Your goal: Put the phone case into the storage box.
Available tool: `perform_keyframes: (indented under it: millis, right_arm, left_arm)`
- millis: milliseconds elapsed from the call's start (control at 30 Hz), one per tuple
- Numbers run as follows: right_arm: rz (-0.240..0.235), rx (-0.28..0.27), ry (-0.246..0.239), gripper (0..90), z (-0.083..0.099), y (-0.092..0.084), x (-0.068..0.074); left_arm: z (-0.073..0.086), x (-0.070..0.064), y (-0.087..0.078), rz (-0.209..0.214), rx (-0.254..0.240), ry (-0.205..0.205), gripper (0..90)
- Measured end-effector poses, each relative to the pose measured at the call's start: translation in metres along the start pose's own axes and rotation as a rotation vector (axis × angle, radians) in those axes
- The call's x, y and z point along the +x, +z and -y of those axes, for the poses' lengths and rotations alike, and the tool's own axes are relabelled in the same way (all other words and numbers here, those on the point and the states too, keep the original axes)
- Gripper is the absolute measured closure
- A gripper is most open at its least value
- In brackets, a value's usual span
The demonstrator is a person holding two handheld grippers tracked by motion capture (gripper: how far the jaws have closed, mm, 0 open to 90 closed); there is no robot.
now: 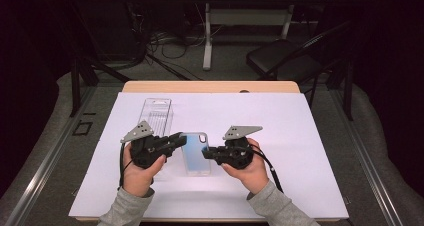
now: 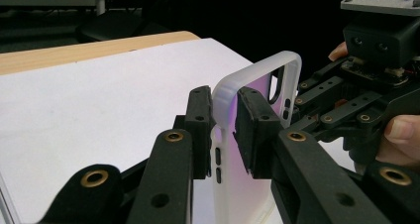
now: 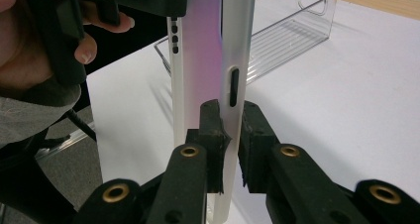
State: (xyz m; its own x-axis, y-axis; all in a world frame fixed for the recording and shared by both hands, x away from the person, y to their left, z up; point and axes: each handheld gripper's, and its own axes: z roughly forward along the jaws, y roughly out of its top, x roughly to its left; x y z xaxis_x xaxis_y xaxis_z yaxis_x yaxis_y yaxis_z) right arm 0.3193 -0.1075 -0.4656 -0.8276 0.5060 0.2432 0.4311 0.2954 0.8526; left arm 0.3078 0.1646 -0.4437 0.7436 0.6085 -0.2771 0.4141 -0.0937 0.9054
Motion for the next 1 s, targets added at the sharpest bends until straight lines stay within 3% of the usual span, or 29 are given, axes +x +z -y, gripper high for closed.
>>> perform_keyframes:
  millis: [1000]
  right_arm:
    - [-0.013,-0.006,0.013,82.0,0.0003,-0.0008,-0.0026]
  left_arm:
    - [0.0001,0.002,-0.0014,0.017,-0.005,0.037,81.7]
